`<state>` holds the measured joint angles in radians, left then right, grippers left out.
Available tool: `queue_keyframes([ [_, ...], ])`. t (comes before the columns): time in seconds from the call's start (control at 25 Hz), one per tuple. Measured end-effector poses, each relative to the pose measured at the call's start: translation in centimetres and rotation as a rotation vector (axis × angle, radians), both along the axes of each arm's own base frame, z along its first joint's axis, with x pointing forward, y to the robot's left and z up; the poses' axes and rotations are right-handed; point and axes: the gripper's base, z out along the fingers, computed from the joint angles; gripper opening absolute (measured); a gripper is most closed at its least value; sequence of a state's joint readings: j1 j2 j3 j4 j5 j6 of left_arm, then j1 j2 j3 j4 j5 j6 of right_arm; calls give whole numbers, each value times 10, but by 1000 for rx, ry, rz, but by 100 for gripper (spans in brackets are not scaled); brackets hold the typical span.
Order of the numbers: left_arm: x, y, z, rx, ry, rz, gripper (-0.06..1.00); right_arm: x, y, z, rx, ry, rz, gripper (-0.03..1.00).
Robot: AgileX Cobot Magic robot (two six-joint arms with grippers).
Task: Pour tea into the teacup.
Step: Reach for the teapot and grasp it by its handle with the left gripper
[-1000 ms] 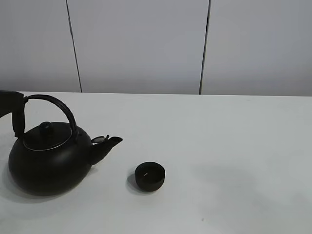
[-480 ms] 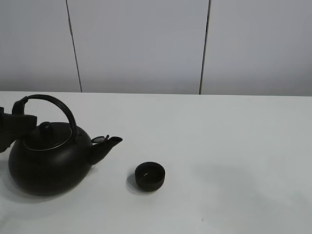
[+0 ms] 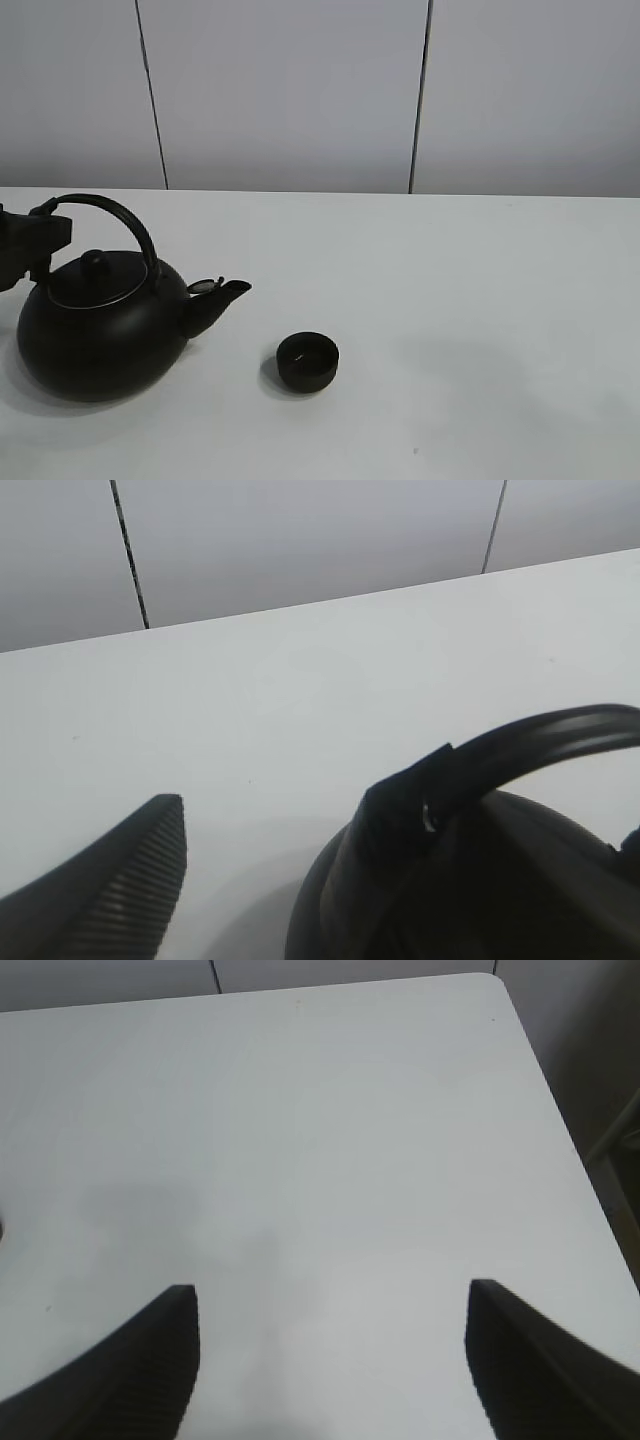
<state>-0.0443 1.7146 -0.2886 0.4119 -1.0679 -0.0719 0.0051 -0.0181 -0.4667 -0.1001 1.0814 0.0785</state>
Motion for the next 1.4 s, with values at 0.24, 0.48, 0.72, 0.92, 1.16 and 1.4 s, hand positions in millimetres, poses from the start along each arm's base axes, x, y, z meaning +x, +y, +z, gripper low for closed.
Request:
queue_keyframes([
  [0.24, 0, -1, 0, 32, -14, -18, 51, 0, 0, 0, 0, 0, 0, 51],
  [0.48, 0, -2, 0, 109, -49, -59, 46, 0, 0, 0, 0, 0, 0, 51],
  [0.72, 2, -2, 0, 124, -47, -60, 46, 0, 0, 0, 0, 0, 0, 51],
  [0.92, 2, -1, 0, 125, -44, -58, 46, 0, 0, 0, 0, 0, 0, 51],
  [1.16, 2, -1, 0, 126, -42, -57, 46, 0, 0, 0, 0, 0, 0, 51],
  [1.4, 4, 0, 0, 60, -15, -19, 46, 0, 0, 0, 0, 0, 0, 51],
])
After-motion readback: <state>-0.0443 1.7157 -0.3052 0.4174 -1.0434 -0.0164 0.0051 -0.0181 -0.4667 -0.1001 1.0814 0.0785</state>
